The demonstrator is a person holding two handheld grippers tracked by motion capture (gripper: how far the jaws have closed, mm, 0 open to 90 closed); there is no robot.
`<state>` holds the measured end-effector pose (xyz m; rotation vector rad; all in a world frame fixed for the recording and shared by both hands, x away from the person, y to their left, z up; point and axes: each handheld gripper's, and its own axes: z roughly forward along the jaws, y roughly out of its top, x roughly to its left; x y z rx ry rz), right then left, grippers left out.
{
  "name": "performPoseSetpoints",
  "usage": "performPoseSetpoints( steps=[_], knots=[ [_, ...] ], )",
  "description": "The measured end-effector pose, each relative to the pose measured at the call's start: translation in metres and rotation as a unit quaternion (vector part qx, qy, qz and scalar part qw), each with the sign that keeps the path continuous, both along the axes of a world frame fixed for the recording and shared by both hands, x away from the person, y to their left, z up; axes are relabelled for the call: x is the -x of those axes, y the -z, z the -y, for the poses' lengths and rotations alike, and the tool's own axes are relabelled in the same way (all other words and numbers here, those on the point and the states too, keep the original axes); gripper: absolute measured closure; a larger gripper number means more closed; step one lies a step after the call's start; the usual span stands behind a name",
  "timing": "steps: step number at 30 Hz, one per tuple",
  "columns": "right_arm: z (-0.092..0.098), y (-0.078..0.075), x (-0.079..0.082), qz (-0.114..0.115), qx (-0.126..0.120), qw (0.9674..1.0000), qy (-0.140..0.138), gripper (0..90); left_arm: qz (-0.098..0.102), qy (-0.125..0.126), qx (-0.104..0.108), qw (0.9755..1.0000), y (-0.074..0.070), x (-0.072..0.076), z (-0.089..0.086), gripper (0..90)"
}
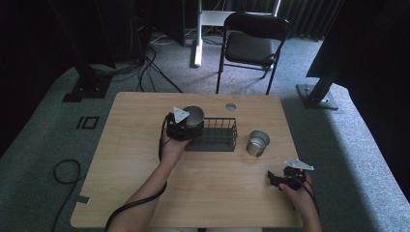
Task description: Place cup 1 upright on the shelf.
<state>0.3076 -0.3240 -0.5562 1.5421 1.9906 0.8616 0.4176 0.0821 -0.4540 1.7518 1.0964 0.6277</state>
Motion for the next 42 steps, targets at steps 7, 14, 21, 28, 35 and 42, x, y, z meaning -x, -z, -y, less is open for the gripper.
performPoseSetpoints(
  steps=[7, 14, 21, 28, 35, 42],
  knots=[
    [0.000, 0.000, 0.000, 0.000, 0.000, 1.0000, 0.000, 11.3, -0.010, 0.004, -0.001, 0.9999, 0.008, -0.001, 0.000, 14.9],
    [0.000, 0.000, 0.000, 0.000, 0.000, 1.0000, 0.000, 11.3, -0.009, 0.011, -0.010, 0.9999, 0.012, -0.001, 0.003, 14.9],
    [0.000, 0.000, 0.000, 0.000, 0.000, 1.0000, 0.000, 11.3, -0.003, 0.005, -0.021, 0.9998, 0.012, 0.000, 0.005, 14.7],
    [0.000, 0.000, 0.000, 0.000, 0.000, 1.0000, 0.000, 11.2, -0.023, 0.005, -0.007, 0.9997, 0.009, -0.002, 0.001, 14.3],
    [0.000, 0.000, 0.000, 0.000, 0.000, 1.0000, 0.000, 11.2, -0.017, 0.030, -0.007, 0.9994, 0.004, 0.002, -0.002, 6.9],
    [0.000, 0.000, 0.000, 0.000, 0.000, 1.0000, 0.000, 11.2, -0.005, 0.041, -0.006, 0.9991, -0.005, 0.008, -0.006, 1.9]
  ],
)
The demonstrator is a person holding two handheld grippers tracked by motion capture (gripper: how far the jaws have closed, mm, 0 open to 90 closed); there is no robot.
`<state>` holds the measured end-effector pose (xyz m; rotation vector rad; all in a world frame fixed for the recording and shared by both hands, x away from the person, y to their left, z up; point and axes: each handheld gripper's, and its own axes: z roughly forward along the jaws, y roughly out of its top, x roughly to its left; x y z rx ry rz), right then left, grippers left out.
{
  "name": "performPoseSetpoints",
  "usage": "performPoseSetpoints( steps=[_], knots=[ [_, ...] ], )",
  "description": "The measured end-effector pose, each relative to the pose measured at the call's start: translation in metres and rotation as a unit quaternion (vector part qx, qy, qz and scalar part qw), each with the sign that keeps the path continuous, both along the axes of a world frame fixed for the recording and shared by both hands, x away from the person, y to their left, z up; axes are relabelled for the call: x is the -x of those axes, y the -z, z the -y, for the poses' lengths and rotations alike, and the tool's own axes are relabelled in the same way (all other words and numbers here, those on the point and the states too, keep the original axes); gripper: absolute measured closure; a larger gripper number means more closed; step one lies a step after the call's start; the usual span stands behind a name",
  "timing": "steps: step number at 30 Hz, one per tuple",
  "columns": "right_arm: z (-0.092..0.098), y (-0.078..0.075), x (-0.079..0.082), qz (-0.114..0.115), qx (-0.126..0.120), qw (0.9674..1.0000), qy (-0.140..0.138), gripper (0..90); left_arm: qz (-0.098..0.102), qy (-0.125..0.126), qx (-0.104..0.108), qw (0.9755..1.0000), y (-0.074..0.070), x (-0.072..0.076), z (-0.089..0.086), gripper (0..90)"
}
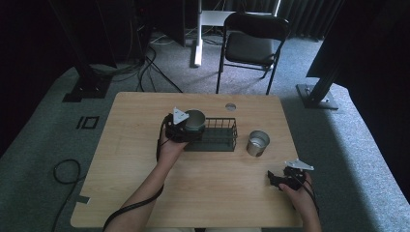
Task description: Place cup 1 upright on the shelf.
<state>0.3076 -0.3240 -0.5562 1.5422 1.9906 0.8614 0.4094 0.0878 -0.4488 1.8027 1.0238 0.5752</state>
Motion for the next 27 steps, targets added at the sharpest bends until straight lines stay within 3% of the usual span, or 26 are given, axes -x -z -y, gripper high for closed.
performPoseSetpoints(
  steps=[7, 27],
  knots=[
    [0.000, 0.000, 0.000, 0.000, 0.000, 1.0000, 0.000, 11.2, 0.009, -0.004, -0.010, 0.9999, 0.000, 0.007, -0.008, 1.9],
    [0.000, 0.000, 0.000, 0.000, 0.000, 1.0000, 0.000, 11.3, 0.010, 0.009, -0.006, 0.9999, -0.003, 0.031, -0.045, 2.0]
  ],
)
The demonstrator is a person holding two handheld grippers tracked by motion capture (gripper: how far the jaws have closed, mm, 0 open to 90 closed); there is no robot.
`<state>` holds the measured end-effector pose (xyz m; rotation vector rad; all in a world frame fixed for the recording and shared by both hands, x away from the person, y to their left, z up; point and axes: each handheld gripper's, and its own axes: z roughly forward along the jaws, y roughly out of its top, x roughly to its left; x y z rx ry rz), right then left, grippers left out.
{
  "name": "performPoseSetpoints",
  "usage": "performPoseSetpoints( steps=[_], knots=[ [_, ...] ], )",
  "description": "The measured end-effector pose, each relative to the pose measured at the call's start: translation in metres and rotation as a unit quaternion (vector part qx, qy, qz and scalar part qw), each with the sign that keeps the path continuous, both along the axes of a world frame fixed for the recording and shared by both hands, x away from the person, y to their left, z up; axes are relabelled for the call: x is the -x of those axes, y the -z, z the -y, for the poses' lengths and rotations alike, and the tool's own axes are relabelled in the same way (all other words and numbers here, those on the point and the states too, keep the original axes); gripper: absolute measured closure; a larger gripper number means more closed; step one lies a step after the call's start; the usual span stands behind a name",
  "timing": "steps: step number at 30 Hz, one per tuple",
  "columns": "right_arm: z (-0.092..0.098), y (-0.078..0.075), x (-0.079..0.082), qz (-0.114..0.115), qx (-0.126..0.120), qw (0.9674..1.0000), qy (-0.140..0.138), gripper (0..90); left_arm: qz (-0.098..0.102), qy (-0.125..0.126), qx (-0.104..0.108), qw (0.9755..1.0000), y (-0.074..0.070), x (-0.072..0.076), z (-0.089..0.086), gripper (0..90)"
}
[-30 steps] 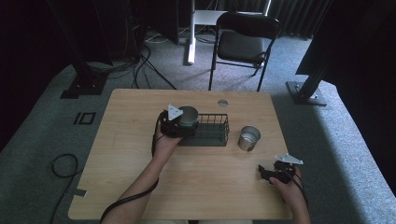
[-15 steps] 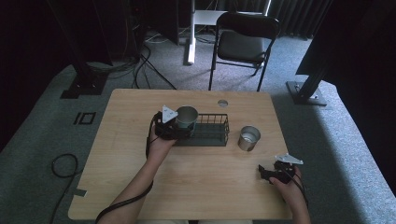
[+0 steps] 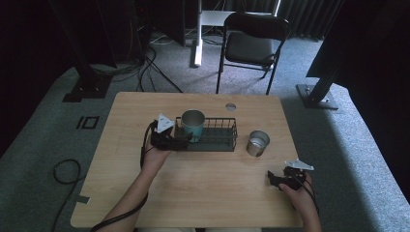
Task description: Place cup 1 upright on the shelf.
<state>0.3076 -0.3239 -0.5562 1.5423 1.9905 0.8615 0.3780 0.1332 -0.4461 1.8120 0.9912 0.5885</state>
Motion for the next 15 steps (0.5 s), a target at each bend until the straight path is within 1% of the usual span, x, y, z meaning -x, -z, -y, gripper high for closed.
performPoseSetpoints(
  steps=[2, 4, 5, 8, 9, 10, 11, 12, 14, 15],
  knots=[
    [0.000, 0.000, 0.000, 0.000, 0.000, 1.0000, 0.000, 11.2, 0.000, 0.002, -0.002, 1.0000, 0.002, 0.004, -0.007, 2.0],
    [0.000, 0.000, 0.000, 0.000, 0.000, 1.0000, 0.000, 11.2, -0.001, 0.002, -0.003, 1.0000, 0.002, 0.005, -0.010, 2.0],
    [0.000, 0.000, 0.000, 0.000, 0.000, 1.0000, 0.000, 11.3, -0.003, 0.003, -0.008, 1.0000, 0.004, 0.008, -0.015, 2.0],
    [0.000, 0.000, 0.000, 0.000, 0.000, 1.0000, 0.000, 11.3, -0.006, 0.003, -0.012, 0.9999, 0.007, 0.013, -0.023, 2.0],
    [0.000, 0.000, 0.000, 0.000, 0.000, 1.0000, 0.000, 11.2, -0.006, 0.003, -0.012, 0.9999, 0.007, 0.013, -0.023, 2.0],
    [0.000, 0.000, 0.000, 0.000, 0.000, 1.0000, 0.000, 11.2, -0.009, 0.001, -0.013, 0.9999, 0.009, 0.015, -0.029, 2.0],
    [0.000, 0.000, 0.000, 0.000, 0.000, 1.0000, 0.000, 11.2, -0.009, 0.001, -0.013, 0.9999, 0.009, 0.015, -0.029, 2.0],
    [0.000, 0.000, 0.000, 0.000, 0.000, 1.0000, 0.000, 11.3, -0.011, 0.000, -0.013, 0.9999, 0.010, 0.018, -0.033, 2.0],
    [0.000, 0.000, 0.000, 0.000, 0.000, 1.0000, 0.000, 11.3, -0.011, 0.001, -0.013, 0.9999, 0.011, 0.019, -0.036, 2.0],
    [0.000, 0.000, 0.000, 0.000, 0.000, 1.0000, 0.000, 11.3, -0.013, 0.002, -0.015, 0.9998, 0.012, 0.022, -0.039, 2.0]
  ],
)
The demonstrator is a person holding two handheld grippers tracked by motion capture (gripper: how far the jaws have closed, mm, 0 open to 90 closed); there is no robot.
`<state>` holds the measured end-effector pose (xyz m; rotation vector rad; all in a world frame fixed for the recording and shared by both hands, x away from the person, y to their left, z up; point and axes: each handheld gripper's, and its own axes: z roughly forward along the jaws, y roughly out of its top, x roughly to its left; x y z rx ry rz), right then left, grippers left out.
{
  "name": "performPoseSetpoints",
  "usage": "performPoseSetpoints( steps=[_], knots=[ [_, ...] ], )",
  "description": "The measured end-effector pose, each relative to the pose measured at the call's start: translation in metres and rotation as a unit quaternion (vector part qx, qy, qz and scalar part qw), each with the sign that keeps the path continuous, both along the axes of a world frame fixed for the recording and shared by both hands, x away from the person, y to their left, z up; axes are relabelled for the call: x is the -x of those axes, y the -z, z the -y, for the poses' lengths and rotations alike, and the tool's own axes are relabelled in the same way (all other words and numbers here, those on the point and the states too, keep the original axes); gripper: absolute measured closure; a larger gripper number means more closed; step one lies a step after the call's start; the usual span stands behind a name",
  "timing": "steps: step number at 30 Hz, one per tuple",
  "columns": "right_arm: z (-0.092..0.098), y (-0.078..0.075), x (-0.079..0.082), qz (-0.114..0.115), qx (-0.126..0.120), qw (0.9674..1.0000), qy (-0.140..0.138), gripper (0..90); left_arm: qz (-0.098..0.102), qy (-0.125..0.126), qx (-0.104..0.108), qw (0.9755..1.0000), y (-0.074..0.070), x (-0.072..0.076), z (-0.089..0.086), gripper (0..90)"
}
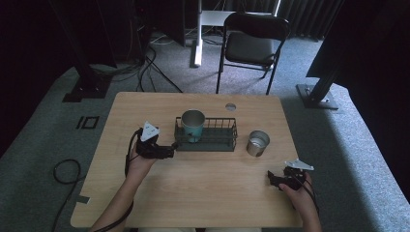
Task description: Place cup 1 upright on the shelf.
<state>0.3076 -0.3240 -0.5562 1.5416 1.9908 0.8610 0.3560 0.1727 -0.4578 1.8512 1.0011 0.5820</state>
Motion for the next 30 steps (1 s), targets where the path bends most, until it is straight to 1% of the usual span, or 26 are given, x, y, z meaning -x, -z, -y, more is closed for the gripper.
performPoseSetpoints(
  steps=[2, 3, 4, 6, 8, 11, 15, 18, 21, 23, 24, 25, 27, 28, 30],
  knots=[
    [0.000, 0.000, 0.000, 0.000, 0.000, 1.0000, 0.000, 11.3, -0.001, 0.000, -0.007, 1.0000, 0.001, 0.003, -0.003, 2.0],
    [0.000, 0.000, 0.000, 0.000, 0.000, 1.0000, 0.000, 11.2, -0.001, 0.000, -0.007, 1.0000, 0.001, 0.003, -0.003, 2.0],
    [0.000, 0.000, 0.000, 0.000, 0.000, 1.0000, 0.000, 11.3, -0.001, -0.003, -0.008, 1.0000, 0.003, 0.006, -0.007, 2.0],
    [0.000, 0.000, 0.000, 0.000, 0.000, 1.0000, 0.000, 11.3, -0.007, -0.004, -0.007, 0.9999, 0.006, 0.009, -0.011, 2.0],
    [0.000, 0.000, 0.000, 0.000, 0.000, 1.0000, 0.000, 11.3, -0.007, -0.005, -0.008, 0.9999, 0.007, 0.010, -0.013, 2.0],
    [0.000, 0.000, 0.000, 0.000, 0.000, 1.0000, 0.000, 11.2, -0.017, -0.006, -0.007, 0.9998, 0.014, 0.016, -0.022, 2.0],
    [0.000, 0.000, 0.000, 0.000, 0.000, 1.0000, 0.000, 11.3, -0.022, -0.008, -0.008, 0.9997, 0.018, 0.021, -0.028, 2.0],
    [0.000, 0.000, 0.000, 0.000, 0.000, 1.0000, 0.000, 11.2, -0.030, -0.009, -0.008, 0.9995, 0.025, 0.027, -0.037, 2.0],
    [0.000, 0.000, 0.000, 0.000, 0.000, 1.0000, 0.000, 11.2, -0.032, -0.017, -0.018, 0.9992, 0.030, 0.031, -0.045, 2.0],
    [0.000, 0.000, 0.000, 0.000, 0.000, 1.0000, 0.000, 11.2, -0.037, -0.023, -0.013, 0.9990, 0.033, 0.033, -0.053, 2.0],
    [0.000, 0.000, 0.000, 0.000, 0.000, 1.0000, 0.000, 11.2, -0.037, -0.023, -0.013, 0.9990, 0.033, 0.033, -0.053, 2.0],
    [0.000, 0.000, 0.000, 0.000, 0.000, 1.0000, 0.000, 11.3, -0.040, -0.030, -0.015, 0.9986, 0.037, 0.037, -0.059, 2.0],
    [0.000, 0.000, 0.000, 0.000, 0.000, 1.0000, 0.000, 11.2, -0.044, -0.035, -0.011, 0.9984, 0.041, 0.040, -0.065, 2.0],
    [0.000, 0.000, 0.000, 0.000, 0.000, 1.0000, 0.000, 11.2, -0.047, -0.037, -0.014, 0.9981, 0.043, 0.042, -0.068, 2.0],
    [0.000, 0.000, 0.000, 0.000, 0.000, 1.0000, 0.000, 11.3, -0.046, -0.043, -0.022, 0.9978, 0.046, 0.046, -0.073, 2.0]
  ],
)
